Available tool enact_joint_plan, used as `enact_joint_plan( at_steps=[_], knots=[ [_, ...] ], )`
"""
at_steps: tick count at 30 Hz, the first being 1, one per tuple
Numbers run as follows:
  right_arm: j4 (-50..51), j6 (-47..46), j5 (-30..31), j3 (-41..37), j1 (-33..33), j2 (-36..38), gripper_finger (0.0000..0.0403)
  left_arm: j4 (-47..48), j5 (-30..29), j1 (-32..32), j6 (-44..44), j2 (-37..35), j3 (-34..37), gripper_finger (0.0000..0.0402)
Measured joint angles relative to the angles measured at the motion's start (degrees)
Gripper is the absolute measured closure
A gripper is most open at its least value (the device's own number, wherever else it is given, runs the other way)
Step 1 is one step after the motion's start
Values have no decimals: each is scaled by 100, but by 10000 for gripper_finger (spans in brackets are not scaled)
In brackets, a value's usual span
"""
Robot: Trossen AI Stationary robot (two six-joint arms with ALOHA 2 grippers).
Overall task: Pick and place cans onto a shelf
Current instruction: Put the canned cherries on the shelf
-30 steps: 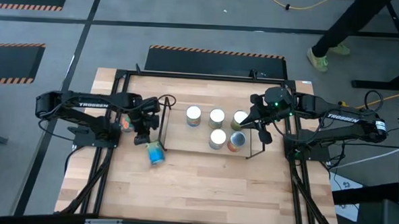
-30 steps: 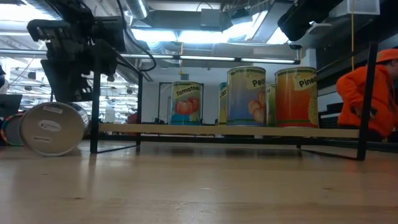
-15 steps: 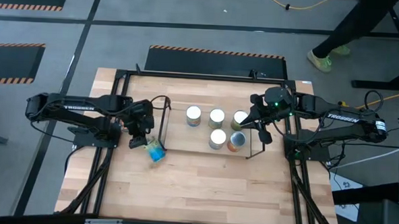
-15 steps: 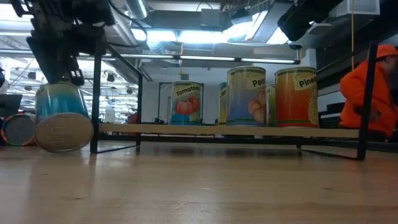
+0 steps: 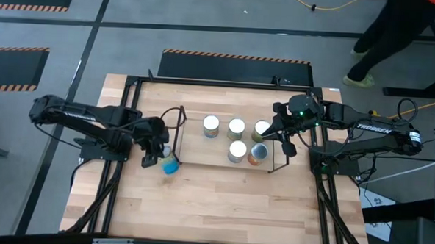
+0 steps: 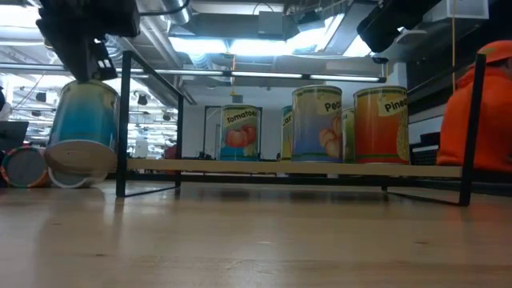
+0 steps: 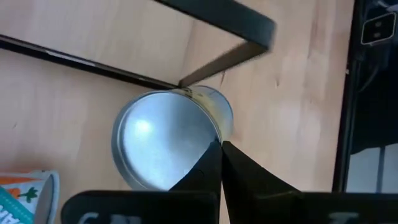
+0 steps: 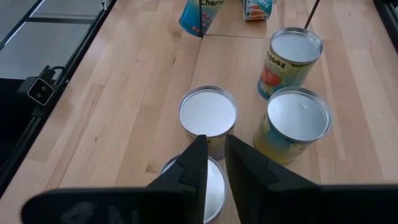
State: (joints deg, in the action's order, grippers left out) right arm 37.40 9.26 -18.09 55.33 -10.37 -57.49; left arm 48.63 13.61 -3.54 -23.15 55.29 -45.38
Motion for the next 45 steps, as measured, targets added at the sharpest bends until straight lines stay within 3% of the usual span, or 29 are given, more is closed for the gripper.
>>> enact_joint_plan(
  at_steps=[18,39,45],
  knots=[
    [-79,0,2,0,-2,0,341,37,-731,-1253,-1140,419,-60,401],
    [-379,0,4,0,-1,0,341,575,-2052,-1551,-1229,485,-60,401],
    [-378,0,2,0,-1,0,341,690,-2080,-1551,-1227,485,-60,401]
  ],
)
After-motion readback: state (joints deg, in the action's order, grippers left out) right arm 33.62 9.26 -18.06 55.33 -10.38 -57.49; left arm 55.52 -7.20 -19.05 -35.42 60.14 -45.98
